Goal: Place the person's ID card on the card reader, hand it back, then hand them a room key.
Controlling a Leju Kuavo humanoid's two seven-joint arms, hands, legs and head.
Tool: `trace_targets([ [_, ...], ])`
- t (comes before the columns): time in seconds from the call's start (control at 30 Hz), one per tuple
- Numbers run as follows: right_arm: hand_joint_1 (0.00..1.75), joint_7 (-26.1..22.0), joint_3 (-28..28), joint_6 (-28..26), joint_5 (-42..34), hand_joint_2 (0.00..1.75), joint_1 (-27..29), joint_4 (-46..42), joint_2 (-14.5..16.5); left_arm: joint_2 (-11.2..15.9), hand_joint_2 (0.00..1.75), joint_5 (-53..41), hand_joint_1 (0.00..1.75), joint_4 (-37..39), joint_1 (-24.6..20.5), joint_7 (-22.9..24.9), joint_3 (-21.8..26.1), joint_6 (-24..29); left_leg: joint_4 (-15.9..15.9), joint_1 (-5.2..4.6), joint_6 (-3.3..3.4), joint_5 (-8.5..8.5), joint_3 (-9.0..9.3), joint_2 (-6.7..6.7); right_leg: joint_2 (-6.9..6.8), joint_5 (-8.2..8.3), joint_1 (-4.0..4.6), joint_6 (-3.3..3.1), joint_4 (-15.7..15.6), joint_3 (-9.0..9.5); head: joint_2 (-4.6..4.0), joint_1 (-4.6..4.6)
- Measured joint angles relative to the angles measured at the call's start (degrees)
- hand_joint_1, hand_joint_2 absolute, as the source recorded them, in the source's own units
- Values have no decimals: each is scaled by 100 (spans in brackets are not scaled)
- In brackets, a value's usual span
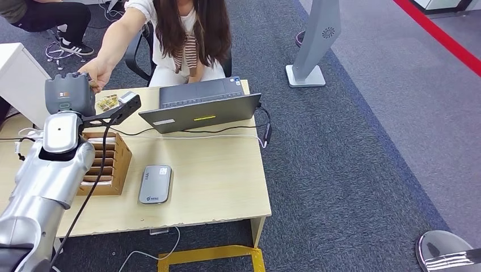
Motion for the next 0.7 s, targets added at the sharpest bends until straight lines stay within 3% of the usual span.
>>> trace_targets([
  [0.03, 0, 0, 0, 0, -2, 175, 0, 0, 0, -2, 175, 0, 0, 3, 0, -11, 3, 3, 0, 0, 0, 0, 0, 0, 0, 0, 0, 0, 0, 0, 0, 0],
  [0.4, 0, -34, 0, -75, -95, 175, 13, 0, 0, -13, 175, 277, 0, -183, 235, -445, 119, 375, 0, -1, 0, 0, 0, 1, 1, 0, -1, 0, 0, 0, 0, -1],
  [0.53, 0, -34, -2, -278, -215, 175, 57, 1, 3, 10, 175, 618, 0, -938, 870, -859, 210, 614, -2, -1, 0, -2, -1, 1, 1, -2, -1, 1, 0, 0, 0, -2],
  [0.7, 0, -62, -22, -397, -355, 175, 162, 5, 7, 143, 175, 861, 0, -2479, 2132, -1188, 243, 814, -5, -1, 0, -12, -2, 6, 8, -9, -1, 2, -2, -3, 0, 3],
])
